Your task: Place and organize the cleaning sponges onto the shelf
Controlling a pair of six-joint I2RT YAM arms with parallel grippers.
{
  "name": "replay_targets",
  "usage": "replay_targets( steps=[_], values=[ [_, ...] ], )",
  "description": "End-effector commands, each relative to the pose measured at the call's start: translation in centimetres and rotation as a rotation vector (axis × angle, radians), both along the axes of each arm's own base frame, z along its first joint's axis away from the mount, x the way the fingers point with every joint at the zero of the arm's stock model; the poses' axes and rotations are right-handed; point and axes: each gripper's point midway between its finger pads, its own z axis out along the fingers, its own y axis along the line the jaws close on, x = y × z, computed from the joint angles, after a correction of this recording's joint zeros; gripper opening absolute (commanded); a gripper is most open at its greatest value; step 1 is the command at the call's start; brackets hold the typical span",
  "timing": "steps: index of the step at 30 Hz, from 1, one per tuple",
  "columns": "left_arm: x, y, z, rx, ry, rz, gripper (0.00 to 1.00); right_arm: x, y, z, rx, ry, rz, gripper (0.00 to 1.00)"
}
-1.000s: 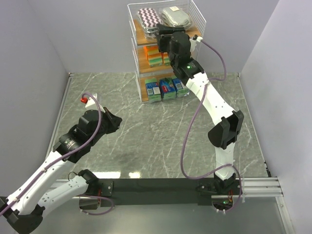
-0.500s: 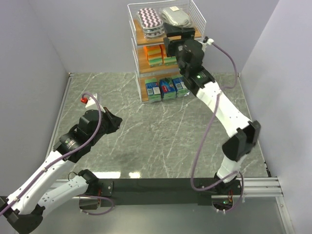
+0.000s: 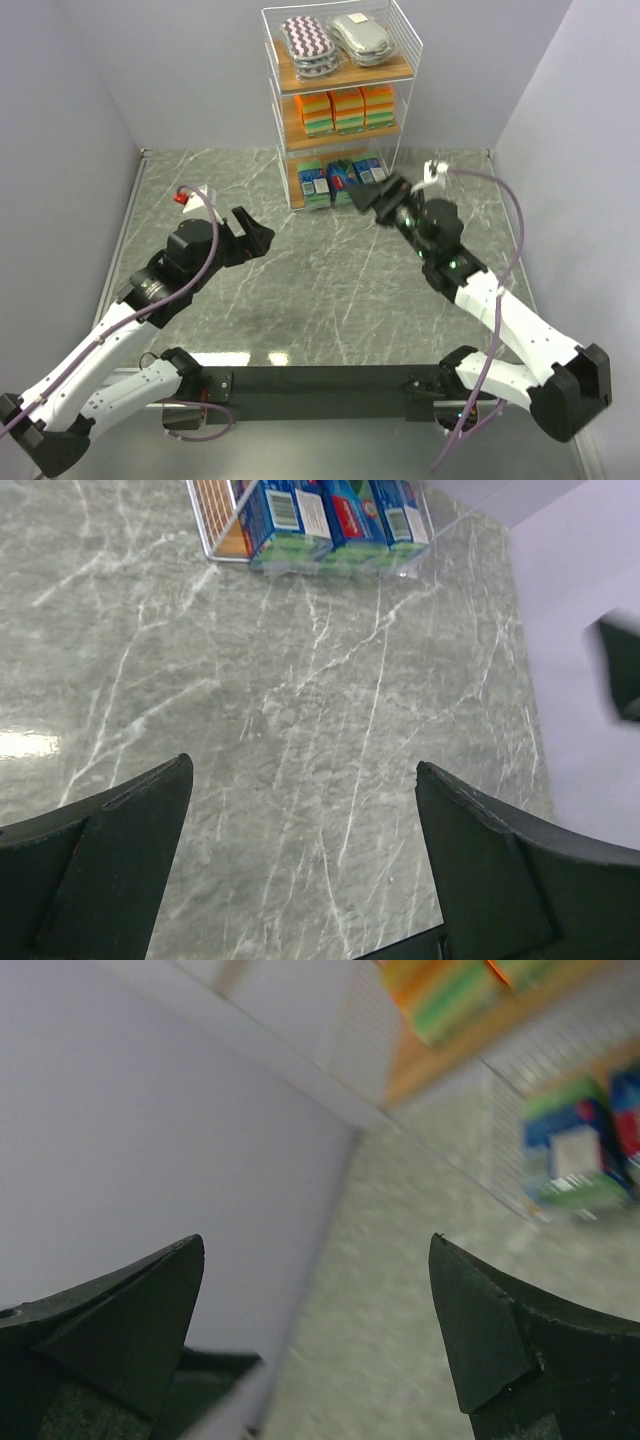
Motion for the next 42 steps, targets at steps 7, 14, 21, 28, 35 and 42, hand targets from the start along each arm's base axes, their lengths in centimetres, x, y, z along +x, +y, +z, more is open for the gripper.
replay_targets(
  steps=[7, 14, 21, 28, 35, 42],
  values=[
    [0.8, -2.2, 2.3, -0.064, -0.087, -0.083, 0.99, -6.8, -6.3, -10.3, -0.146, 0.014, -0.091, 1.0],
    [0.7, -2.3, 4.7, -0.117, -0.169, -0.096, 0.99, -11.1, -10.0, -14.9, -0.115, 0.073, -0.158, 1.0],
    [0.8, -1.7, 5.4, -0.14, -0.182, -0.057, 1.0, -13.8, -12.3, -15.7, -0.018, 0.046, -0.199, 1.0],
    [0.7, -1.6, 6.0, -0.13, -0.22, -0.069, 0.99, -14.6, -13.5, -15.5, -0.016, 0.037, -0.24, 1.0],
    [0.5, -1.5, 6.8, -0.106, -0.255, -0.085, 0.99, -14.2, -14.9, -16.3, -0.045, 0.069, -0.314, 1.0],
    [0.5, -0.6, 7.5, -0.089, -0.322, -0.062, 0.99, -13.9, -15.2, -16.8, -0.037, 0.072, -0.342, 1.0]
  ],
)
